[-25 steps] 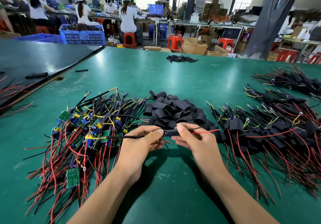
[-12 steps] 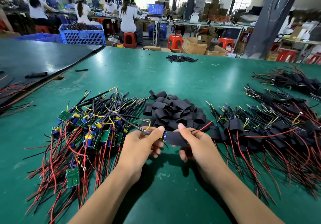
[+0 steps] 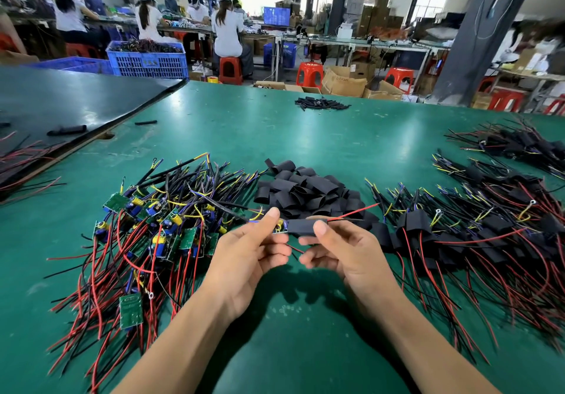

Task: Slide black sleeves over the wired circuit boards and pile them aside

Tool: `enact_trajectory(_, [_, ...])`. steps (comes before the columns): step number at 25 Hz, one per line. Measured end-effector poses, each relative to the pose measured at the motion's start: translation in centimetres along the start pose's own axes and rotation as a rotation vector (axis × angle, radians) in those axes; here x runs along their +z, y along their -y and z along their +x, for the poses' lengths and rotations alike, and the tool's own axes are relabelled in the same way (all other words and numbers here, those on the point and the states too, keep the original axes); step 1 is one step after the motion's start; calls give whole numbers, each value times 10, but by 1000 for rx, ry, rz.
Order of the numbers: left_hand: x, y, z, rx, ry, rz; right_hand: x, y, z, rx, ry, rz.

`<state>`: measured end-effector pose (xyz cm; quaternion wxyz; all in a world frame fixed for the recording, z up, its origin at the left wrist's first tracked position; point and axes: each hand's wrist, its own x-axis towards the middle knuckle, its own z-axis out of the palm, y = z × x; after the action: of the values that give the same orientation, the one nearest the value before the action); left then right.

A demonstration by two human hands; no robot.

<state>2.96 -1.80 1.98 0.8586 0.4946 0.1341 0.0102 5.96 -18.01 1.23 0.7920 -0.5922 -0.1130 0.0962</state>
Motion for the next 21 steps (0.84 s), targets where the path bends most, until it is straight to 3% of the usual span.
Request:
enact_trajectory(5, [-1,-6,-3,-27,151,-30,-1,1,3,39,-83,32])
enact_trajectory(21, [-2,5,1,192,104,82,4,-4,6,119,-84,88])
